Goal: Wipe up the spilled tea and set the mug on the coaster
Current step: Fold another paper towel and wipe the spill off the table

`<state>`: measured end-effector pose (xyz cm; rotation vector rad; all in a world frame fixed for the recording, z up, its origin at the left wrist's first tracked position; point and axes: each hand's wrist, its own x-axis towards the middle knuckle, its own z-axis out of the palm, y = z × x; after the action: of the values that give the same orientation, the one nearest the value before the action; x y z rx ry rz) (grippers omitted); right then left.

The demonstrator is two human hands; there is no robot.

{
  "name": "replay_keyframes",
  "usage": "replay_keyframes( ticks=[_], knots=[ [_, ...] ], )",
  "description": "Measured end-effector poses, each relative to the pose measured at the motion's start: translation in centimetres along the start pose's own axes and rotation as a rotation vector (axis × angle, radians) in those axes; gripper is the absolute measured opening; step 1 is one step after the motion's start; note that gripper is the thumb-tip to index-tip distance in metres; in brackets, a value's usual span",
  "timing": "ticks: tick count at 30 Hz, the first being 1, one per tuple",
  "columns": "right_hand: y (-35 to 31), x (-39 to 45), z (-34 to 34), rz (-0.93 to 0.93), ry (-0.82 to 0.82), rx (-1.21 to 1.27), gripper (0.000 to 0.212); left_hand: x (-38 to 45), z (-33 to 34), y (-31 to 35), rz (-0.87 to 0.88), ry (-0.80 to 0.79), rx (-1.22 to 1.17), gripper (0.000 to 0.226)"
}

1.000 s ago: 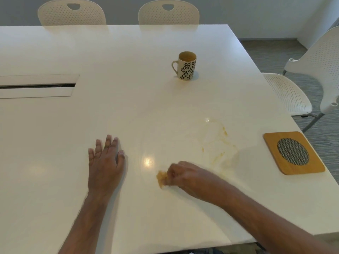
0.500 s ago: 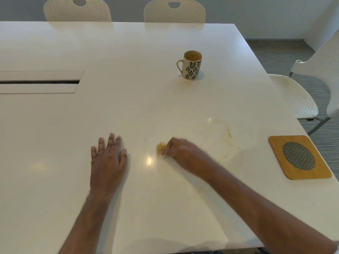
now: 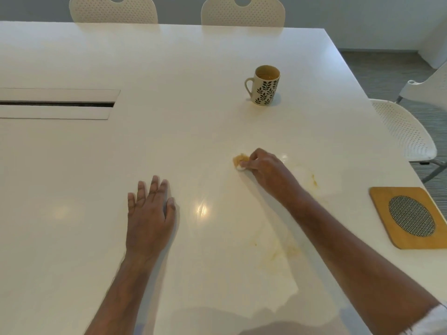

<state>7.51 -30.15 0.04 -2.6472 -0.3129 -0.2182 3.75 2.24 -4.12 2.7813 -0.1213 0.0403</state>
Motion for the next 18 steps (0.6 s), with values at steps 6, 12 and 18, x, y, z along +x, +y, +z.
replay_keyframes(
  ticks=[6,12,18],
  knots=[
    [-6.1,-0.4,4.0,-0.18,-0.255,0.119,0.022,0.1,0.0,0.1,0.0,-0.01,0.024,0.064],
    [-9.5,-6.4,2.7,-0.577,-0.468,0.198,0.025,-0.1,-0.2,0.1,0.012,-0.013,0.018,0.064],
    [-7.9,1.6,2.8,-0.306,-0.3,0.14,0.011,0.0,-0.2,0.1,-0.002,-0.009,0.022,0.063]
  ],
)
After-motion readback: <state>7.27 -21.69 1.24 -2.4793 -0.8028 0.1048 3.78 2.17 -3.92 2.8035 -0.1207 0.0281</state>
